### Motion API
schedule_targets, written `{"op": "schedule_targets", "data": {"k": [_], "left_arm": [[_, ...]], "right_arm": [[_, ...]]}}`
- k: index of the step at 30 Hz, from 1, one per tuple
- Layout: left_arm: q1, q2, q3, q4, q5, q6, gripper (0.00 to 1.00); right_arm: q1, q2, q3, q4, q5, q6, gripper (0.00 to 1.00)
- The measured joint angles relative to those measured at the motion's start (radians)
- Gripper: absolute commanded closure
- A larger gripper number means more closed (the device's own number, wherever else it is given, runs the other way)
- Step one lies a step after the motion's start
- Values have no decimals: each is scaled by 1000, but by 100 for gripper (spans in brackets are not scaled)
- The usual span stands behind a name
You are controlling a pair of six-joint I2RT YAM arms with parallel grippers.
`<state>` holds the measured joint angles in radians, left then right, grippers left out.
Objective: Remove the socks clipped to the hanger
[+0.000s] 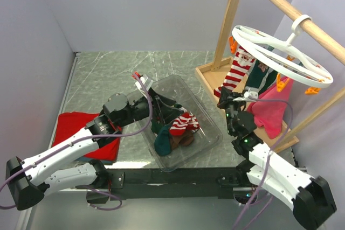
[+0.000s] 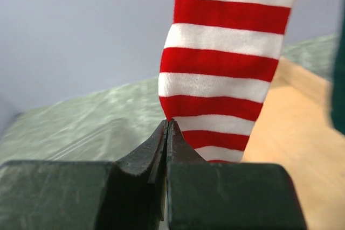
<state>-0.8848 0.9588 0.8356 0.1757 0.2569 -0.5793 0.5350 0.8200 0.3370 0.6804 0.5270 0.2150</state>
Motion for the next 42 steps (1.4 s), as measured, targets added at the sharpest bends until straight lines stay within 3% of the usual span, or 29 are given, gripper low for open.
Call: {"op": "schedule_targets", "data": {"k": [8, 9, 22, 29, 35, 39, 42], "left_arm": [[0, 102, 26, 52, 54, -33, 19], [0, 137, 51, 46, 62, -34, 4], [46, 632, 641, 26, 196, -39, 6], [64, 849, 813, 13, 249, -92, 4], [73, 982, 930, 27, 285, -100, 17], [109, 1040, 1002, 117, 321, -158, 35], [149, 1100, 1091, 189, 349, -220, 37]], "right_arm": [[17, -217, -5, -205, -202, 76, 100], [17, -245, -6, -233, -221, 82, 100], [17, -401, 6, -494, -435, 115, 100], [17, -472, 52, -579, -510, 121, 100], [17, -513, 58, -629, -513, 130, 100], [17, -530, 58, -650, -514, 140, 100], [17, -539, 58, -657, -513, 145, 100]]}}
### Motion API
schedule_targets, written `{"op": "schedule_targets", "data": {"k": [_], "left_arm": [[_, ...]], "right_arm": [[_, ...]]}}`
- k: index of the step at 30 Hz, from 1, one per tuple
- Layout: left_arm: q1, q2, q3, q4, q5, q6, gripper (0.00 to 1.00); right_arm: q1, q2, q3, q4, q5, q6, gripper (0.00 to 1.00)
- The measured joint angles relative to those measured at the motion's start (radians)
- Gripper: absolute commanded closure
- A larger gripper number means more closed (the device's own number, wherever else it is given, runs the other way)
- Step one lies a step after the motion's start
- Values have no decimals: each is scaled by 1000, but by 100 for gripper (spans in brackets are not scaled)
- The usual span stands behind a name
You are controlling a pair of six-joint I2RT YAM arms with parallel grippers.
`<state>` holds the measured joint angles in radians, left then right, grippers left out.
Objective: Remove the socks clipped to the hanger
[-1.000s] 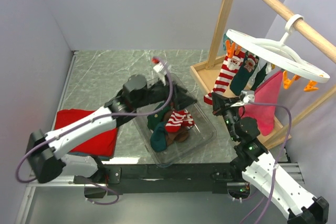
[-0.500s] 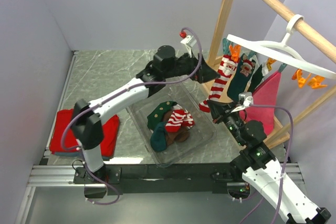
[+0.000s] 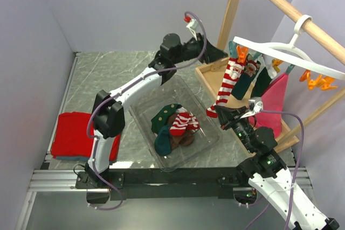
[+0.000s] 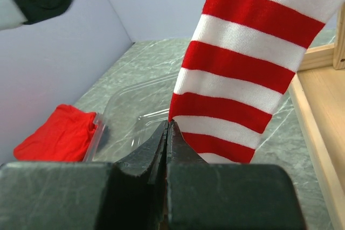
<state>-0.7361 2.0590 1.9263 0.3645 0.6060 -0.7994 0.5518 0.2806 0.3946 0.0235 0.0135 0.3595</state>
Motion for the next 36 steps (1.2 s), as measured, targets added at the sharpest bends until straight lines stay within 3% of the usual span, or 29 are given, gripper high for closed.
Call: {"op": "schedule_targets", "data": {"k": [6, 9, 12, 16, 26, 36], "left_arm": [[67, 63, 30, 140, 28, -141, 32], [75, 152, 154, 153, 42, -194, 29], [71, 236, 269, 162, 53, -240, 31], [61, 281, 307, 169, 52, -283, 35], [8, 346, 441, 169, 18, -301, 38], [-60, 346, 451, 193, 14, -304, 42]], "right_arm": [[0, -20, 0, -8, 0, 3, 100], [0, -22, 0, -20, 1, 3, 100], [0, -22, 0, -26, 1, 2, 100], [0, -22, 0, -27, 1, 2, 100], [0, -23, 0, -31, 1, 2, 100], [0, -52, 0, -43, 9, 2, 100]]}}
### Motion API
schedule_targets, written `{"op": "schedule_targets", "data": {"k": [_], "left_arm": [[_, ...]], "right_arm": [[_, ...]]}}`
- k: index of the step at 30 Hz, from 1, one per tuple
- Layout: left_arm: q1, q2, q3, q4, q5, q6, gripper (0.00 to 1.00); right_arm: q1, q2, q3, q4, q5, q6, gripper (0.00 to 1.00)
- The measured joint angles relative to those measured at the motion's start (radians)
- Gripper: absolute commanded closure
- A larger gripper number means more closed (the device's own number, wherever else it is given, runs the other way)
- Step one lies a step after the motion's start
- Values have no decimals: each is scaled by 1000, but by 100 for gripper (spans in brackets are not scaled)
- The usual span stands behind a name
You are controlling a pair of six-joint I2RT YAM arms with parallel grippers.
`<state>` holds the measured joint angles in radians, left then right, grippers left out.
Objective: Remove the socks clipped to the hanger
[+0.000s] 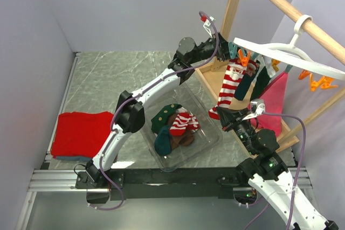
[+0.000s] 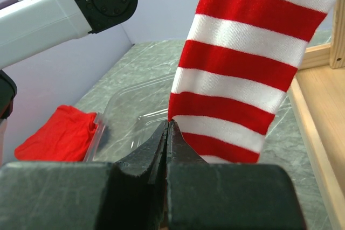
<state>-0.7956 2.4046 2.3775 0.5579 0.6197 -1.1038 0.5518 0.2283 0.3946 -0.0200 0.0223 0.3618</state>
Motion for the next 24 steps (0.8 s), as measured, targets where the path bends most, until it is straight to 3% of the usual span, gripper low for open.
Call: {"op": "schedule_targets", "data": {"k": [4, 13, 14, 17, 24], "left_arm": [[-8, 0, 0, -1, -12, 4, 45], [-11, 0, -11, 24, -60, -13, 64], [-11, 0, -11, 26, -64, -15, 76], [-11, 0, -15, 36, -76, -15, 94], [-20, -1, -38, 43, -103, 3, 95]], "right_arm": [[0, -5, 0, -5, 2, 0, 100], [0, -24, 0, -20, 11, 0, 100], [0, -24, 0, -20, 12, 0, 100], [0, -25, 0, -28, 13, 0, 100], [0, -36, 0, -58, 14, 9, 100]]}}
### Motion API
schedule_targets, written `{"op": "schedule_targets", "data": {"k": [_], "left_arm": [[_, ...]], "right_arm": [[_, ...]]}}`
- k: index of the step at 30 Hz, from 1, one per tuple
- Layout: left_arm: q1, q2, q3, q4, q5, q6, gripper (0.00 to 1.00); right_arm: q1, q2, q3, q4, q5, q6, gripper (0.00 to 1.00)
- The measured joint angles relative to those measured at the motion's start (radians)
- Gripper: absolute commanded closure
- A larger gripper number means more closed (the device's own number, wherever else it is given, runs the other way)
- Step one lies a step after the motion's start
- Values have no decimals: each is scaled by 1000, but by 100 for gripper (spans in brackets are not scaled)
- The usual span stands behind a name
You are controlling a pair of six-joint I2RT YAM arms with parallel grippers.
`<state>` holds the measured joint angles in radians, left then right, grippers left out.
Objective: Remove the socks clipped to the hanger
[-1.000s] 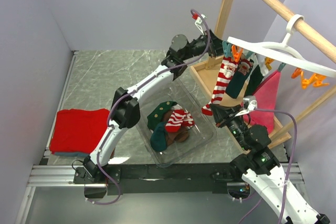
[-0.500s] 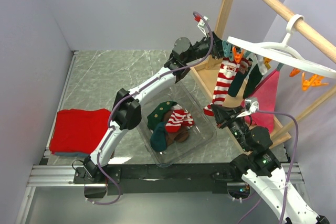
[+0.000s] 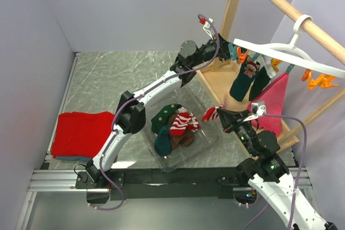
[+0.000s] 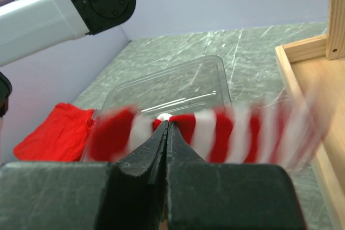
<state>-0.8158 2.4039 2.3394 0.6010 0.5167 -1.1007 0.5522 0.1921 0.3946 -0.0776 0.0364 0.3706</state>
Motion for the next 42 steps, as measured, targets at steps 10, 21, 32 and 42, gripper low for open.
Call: {"op": "schedule_targets", "data": {"k": [10, 21, 32, 42], "left_arm": [[-10, -28, -55, -6, -4, 10, 95], [-12, -126, -134, -22, -2, 7, 93], [-13, -137, -147, -45, 2, 11, 93], [-13, -145, -158, -44, 2, 14, 93]], "right_arm": [[0, 99, -1, 31, -134, 18, 100], [0, 339, -1, 96, -367, 27, 100], [3, 594, 9, 138, -413, 61, 100], [178, 606, 26, 174, -525, 32, 94]]}}
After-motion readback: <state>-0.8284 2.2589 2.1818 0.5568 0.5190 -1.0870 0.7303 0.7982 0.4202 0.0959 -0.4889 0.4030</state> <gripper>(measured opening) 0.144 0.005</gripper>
